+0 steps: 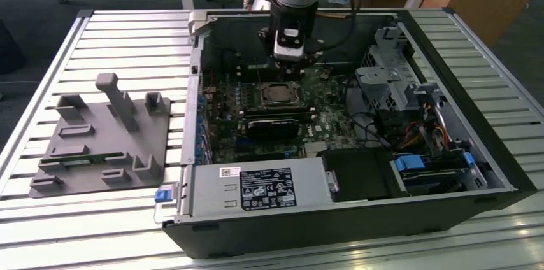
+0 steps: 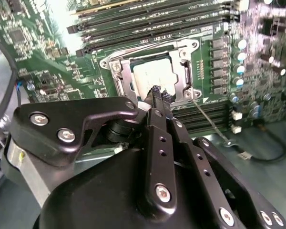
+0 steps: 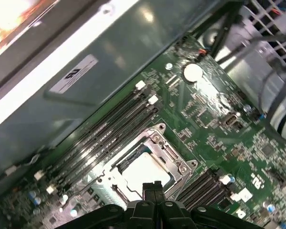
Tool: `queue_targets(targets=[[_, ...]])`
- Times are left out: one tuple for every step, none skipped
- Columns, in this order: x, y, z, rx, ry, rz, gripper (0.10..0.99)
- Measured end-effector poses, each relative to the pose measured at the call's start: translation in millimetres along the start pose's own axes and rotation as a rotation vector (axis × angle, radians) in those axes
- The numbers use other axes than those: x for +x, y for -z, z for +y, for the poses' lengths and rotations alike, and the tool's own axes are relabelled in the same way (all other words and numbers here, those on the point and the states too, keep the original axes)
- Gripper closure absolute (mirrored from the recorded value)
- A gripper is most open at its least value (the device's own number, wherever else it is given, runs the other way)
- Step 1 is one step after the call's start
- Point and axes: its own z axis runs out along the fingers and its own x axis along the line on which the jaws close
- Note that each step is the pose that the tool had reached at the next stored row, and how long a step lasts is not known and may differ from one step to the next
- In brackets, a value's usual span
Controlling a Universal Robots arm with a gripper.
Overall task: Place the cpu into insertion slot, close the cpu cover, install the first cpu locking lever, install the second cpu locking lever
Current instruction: 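Install the first cpu locking lever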
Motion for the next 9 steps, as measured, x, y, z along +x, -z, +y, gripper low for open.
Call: queue_targets(targets=[[0.0, 0.0, 0.0, 0.001, 0.018, 0.0001, 0.980], [0.0, 0.0, 0.0, 0.001, 0.036, 0.0003, 0.980], [0.0, -0.1, 0.0, 0.001, 0.054, 0.0005, 0.980], [0.0, -0.1, 0.0, 0.002, 0.074, 0.0006, 0.980], [0.0, -0.2, 0.0, 0.002, 0.092, 0.0008, 0.980], [0.0, -0.2, 0.0, 0.003, 0.109, 0.0010, 0.980], [0.0, -0.2, 0.0, 0.003, 0.127, 0.0011, 0.980], [0.0, -0.2, 0.0, 0.004, 0.146, 0.0013, 0.980], [0.0, -0.3, 0.0, 0.004, 0.163, 0.0015, 0.980]])
